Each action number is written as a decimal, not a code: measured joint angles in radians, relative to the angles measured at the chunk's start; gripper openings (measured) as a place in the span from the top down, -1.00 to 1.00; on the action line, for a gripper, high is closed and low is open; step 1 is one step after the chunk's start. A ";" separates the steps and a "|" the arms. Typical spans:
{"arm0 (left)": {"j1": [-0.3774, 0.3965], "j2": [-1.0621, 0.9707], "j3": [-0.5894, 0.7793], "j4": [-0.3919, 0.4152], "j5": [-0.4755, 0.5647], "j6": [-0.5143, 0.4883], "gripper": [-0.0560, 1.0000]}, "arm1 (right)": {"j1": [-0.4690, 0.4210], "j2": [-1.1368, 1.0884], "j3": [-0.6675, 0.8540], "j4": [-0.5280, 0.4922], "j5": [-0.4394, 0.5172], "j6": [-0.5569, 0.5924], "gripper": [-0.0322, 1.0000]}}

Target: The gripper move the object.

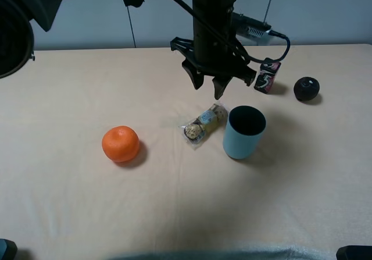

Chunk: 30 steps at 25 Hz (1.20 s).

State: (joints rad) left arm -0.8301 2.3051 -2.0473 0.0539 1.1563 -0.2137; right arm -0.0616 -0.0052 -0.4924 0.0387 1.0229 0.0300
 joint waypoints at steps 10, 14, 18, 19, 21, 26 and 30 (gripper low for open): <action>0.000 -0.089 -0.026 0.007 0.002 0.005 -0.20 | 0.000 0.000 0.000 0.000 0.000 0.000 -0.41; 0.000 -0.170 -0.026 0.021 0.003 0.008 -0.41 | 0.000 0.000 0.000 0.000 0.000 0.000 -0.41; 0.000 -0.257 0.003 0.033 0.004 0.020 -0.60 | 0.000 0.000 0.000 0.000 0.000 0.000 -0.41; 0.000 -0.281 0.014 0.041 0.004 0.026 -0.65 | 0.000 0.000 0.000 0.000 0.000 0.000 -0.41; 0.000 -0.328 0.044 0.057 0.004 0.043 -0.76 | 0.000 0.000 0.000 0.000 0.000 0.000 -0.41; 0.000 -0.469 0.139 0.084 0.005 0.062 -0.96 | 0.000 0.000 0.000 0.000 0.000 0.000 -0.41; 0.000 -0.594 0.236 0.094 0.005 0.065 -0.98 | 0.000 0.000 0.000 0.000 0.000 0.000 -0.41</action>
State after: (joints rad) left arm -0.8301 1.7113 -1.8118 0.1476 1.1609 -0.1488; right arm -0.0616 -0.0052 -0.4924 0.0387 1.0229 0.0300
